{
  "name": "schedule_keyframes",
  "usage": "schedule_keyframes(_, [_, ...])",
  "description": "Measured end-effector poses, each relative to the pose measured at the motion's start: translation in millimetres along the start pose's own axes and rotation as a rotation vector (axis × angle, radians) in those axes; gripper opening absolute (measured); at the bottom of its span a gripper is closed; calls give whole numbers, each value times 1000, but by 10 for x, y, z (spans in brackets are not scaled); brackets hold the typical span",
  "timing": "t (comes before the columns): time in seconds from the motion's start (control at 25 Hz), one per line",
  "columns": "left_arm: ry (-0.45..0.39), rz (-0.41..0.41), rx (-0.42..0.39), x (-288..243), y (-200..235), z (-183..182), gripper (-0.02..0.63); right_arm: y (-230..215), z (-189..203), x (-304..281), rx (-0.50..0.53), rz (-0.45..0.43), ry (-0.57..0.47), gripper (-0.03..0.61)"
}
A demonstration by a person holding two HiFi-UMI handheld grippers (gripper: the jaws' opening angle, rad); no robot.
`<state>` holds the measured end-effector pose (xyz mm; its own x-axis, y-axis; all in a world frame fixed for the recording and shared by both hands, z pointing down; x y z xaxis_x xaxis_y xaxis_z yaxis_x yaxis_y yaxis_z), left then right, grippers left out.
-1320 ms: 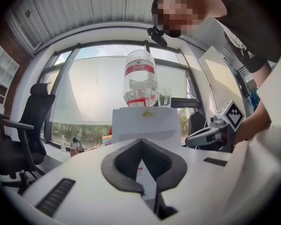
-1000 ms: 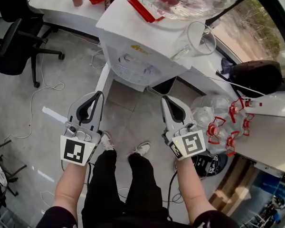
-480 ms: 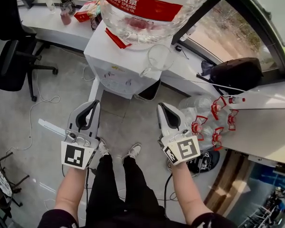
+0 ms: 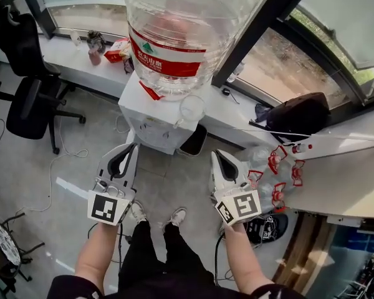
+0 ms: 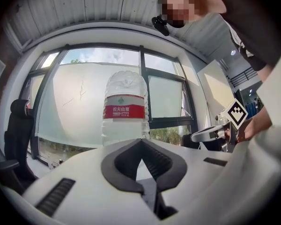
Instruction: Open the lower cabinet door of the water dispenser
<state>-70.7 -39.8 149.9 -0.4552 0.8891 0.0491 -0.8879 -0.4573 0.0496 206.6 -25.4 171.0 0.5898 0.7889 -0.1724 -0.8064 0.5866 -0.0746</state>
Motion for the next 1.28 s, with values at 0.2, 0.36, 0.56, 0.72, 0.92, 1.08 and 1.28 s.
schedule_keyframes(0.2, [-12,11,-45,17,-45,-337,9,-24,-296,81,-53,10,-32,5])
schedule_keyframes(0.36, [-61,15,-22,72,-100,-631,9,-11,-599,198,-100,-5,-84,5])
schedule_keyframes(0.56, [-68,14,-77,82,-114,-1007,9,-57,-912,349,-93,6,-143,5])
schedule_keyframes(0.72, [-128,15,-70,120,-115,-1239,9,-109,-1094,502,-72,33,-172,5])
schedule_keyframes(0.92, [-192,-2,-83,205,-142,-1556,9,-168,-1263,699,-53,62,-187,5])
schedule_keyframes(1.08, [-221,-7,-131,309,-153,-1738,9,-189,-1418,835,-45,79,-223,5])
schedule_keyframes(1.28, [-244,-32,-125,452,-174,-1818,9,-189,-1528,1010,-14,107,-255,5])
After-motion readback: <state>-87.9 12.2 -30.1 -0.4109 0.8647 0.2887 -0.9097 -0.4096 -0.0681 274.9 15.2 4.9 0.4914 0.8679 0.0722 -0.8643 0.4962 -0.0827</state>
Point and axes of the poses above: the fingertips, and each gripper's own axes: x backward along the fingers, y to its left, z out of its underside, the point moved 8 cm from there along x, backward along the fingers, and after that the axes turned 6 degrees about -z, right-handed, at the moved point
